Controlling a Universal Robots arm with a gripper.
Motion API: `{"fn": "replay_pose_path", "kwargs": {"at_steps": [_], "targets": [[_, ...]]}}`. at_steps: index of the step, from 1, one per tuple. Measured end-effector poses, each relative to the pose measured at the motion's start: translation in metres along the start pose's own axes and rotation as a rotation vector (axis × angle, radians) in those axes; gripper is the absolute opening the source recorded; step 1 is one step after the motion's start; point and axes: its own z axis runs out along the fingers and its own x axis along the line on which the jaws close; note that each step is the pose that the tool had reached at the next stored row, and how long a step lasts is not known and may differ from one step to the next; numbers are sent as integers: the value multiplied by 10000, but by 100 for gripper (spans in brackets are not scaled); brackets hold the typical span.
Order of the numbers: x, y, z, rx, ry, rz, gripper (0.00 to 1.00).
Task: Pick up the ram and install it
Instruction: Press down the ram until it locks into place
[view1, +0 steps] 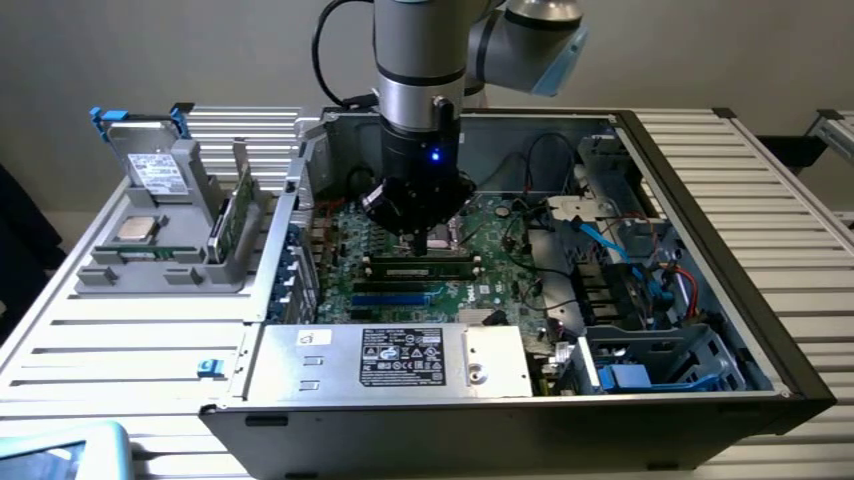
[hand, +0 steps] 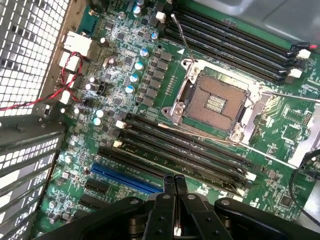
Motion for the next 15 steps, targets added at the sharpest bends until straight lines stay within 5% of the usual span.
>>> {"fn": "replay_pose_path", "kwargs": {"at_steps": [15], "targets": [[0,0,1,10,22,2065,11]]}}
